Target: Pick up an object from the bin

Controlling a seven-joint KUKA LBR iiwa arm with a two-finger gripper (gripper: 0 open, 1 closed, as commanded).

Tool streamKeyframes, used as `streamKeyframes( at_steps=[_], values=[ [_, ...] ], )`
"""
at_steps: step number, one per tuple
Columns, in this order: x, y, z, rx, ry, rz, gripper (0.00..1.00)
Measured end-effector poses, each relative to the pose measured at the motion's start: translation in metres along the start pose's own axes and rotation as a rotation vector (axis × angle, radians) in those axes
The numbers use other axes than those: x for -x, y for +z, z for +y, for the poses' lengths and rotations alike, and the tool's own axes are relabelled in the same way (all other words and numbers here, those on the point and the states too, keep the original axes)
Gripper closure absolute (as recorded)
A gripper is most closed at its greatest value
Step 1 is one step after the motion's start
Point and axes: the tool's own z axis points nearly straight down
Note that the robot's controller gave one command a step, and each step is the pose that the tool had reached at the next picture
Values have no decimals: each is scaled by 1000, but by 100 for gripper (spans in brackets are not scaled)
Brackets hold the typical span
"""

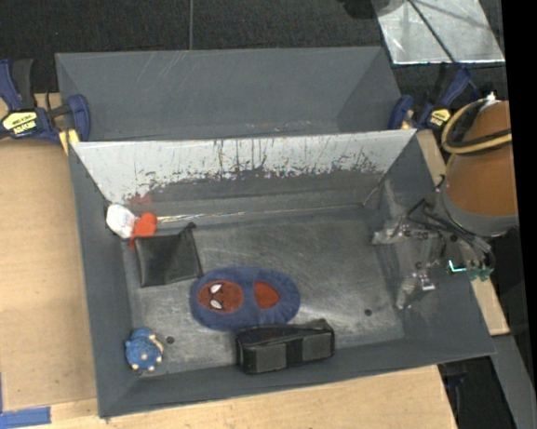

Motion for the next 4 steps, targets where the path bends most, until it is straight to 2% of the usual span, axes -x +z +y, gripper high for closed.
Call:
streamKeyframes(
  at_steps=[1,2,3,4],
  values=[
    [4,59,88,-5,-112,-11,0],
    [-1,32,199,3,-24,-12,0],
    [46,29,247,-12,75,-18,0],
    [89,57,288,-12,354,-10,0]
  ],
)
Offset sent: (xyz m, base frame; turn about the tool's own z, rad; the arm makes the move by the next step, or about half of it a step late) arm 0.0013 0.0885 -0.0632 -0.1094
